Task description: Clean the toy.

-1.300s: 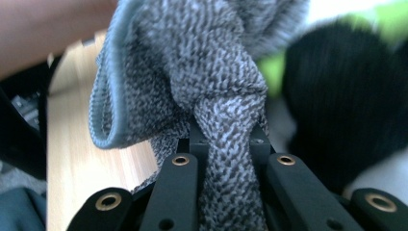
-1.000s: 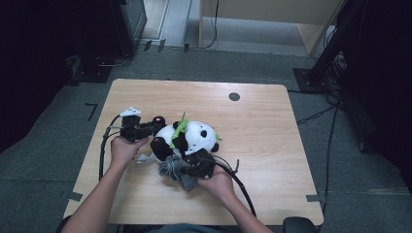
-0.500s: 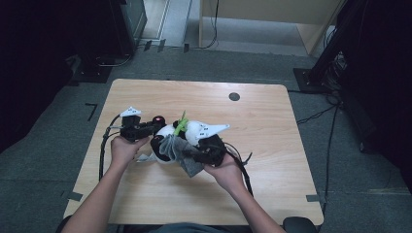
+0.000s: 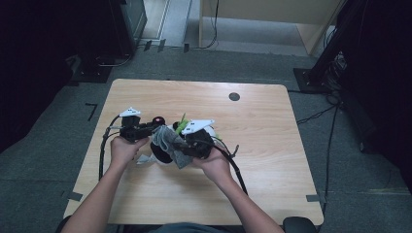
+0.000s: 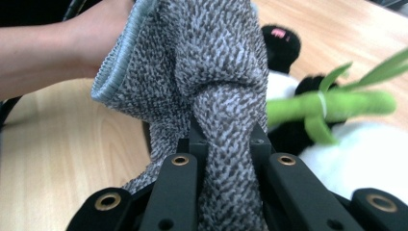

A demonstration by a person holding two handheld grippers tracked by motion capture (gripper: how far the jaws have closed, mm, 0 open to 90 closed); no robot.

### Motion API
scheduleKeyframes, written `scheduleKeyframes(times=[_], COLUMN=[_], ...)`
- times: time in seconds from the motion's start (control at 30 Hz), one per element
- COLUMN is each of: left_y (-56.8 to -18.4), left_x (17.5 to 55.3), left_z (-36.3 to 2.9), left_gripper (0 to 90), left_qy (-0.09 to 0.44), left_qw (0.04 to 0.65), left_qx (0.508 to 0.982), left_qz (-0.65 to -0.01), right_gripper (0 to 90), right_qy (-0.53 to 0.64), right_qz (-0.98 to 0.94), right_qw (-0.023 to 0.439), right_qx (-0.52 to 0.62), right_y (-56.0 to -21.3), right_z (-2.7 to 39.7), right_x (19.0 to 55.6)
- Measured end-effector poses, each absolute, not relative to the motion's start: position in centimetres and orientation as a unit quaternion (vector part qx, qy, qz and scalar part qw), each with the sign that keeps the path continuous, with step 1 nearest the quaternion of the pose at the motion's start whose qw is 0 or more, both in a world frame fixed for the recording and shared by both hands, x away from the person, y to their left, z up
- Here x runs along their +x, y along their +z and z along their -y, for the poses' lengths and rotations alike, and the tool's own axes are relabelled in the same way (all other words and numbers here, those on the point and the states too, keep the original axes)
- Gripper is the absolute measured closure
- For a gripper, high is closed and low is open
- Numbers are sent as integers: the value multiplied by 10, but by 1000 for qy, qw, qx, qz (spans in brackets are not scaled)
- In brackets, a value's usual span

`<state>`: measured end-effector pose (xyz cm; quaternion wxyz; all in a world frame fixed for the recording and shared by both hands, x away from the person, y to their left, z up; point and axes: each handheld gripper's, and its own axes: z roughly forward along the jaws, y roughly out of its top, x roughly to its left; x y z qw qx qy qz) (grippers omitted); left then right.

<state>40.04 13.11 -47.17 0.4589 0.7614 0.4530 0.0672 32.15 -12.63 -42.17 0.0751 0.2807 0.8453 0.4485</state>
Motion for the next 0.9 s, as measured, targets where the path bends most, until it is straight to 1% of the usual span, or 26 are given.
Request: scheduleKeyframes(times=[0.1, 0.2, 0.3, 0.5, 0.67, 0.77, 0.9], left_y=[-471, -473, -473, -473, -473, -472, -473], left_x=[400, 402, 401, 401, 401, 401, 403], left_z=[-130, -131, -131, -132, -133, -134, -136], left_gripper=[683, 684, 684, 684, 682, 682, 682], left_qy=[76, 69, 70, 67, 62, 60, 50], left_qw=[452, 454, 456, 460, 468, 469, 473], left_qx=[767, 762, 764, 760, 754, 750, 744], left_qz=[-449, -457, -452, -455, -456, -461, -469], right_gripper=[808, 808, 809, 809, 808, 807, 807], right_qy=[448, 423, 417, 401, 367, 362, 385], right_qz=[-845, -857, -855, -860, -872, -873, -869], right_qw=[68, 56, 39, 25, 25, 16, 19], right_qx=[283, 291, 306, 315, 322, 325, 310], right_y=[-431, -446, -462, -478, -489, -485, -459], right_z=[133, 141, 149, 152, 153, 156, 157], right_x=[316, 312, 312, 313, 315, 315, 310])
